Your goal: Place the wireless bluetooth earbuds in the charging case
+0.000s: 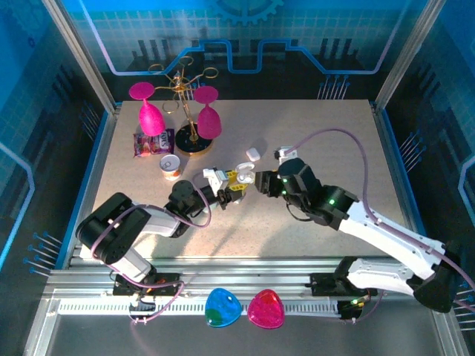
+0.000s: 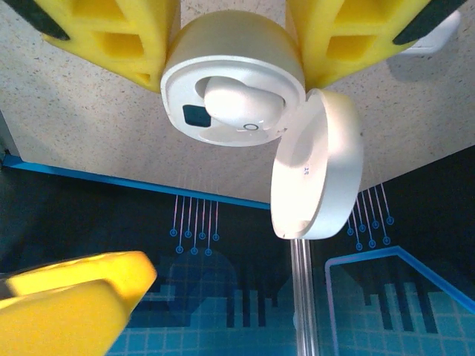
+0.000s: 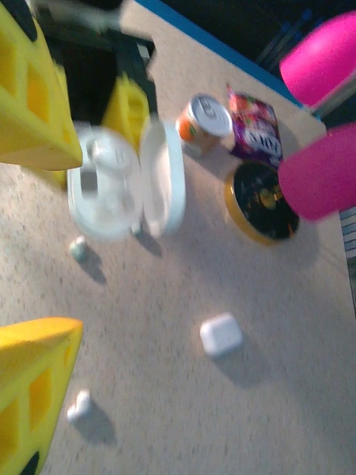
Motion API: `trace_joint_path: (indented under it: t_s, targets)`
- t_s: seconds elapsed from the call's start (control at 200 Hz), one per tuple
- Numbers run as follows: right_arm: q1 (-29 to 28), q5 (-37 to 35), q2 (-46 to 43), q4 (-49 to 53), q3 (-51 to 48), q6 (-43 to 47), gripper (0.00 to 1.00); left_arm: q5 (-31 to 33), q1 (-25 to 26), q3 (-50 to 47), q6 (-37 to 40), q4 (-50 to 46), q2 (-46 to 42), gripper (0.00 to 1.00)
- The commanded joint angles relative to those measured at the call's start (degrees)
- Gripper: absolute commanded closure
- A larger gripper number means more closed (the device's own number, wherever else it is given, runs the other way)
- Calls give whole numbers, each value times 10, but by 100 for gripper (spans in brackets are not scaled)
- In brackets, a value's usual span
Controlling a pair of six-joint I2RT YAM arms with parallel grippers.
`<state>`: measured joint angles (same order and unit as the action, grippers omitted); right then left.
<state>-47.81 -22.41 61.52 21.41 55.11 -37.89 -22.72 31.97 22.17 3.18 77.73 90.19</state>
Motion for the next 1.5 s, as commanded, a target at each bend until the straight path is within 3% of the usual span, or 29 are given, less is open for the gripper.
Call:
trace_joint_path:
  t_s: [0.0, 0.19, 0.455, 0.78, 0.981, 1.491]
  targets:
    - [49, 7, -30, -22, -44, -6, 45, -7, -5, -20, 13, -1, -41, 78]
    - [156, 71, -7, -55, -123, 5, 46, -13, -5, -36, 19, -50, -100, 78]
    - [268, 290, 159, -68, -94, 114, 46, -29, -5, -39, 37, -139, -179, 78]
    - [287, 359, 339, -140, -24, 155, 45, -74, -2, -33, 33, -175, -221, 78]
    - [288, 387, 404, -191, -11, 151, 45, -83, -1, -28, 43, -218, -236, 78]
    - [290, 384, 317, -197, -121, 149, 46, -86, 1, -20, 32, -195, -212, 78]
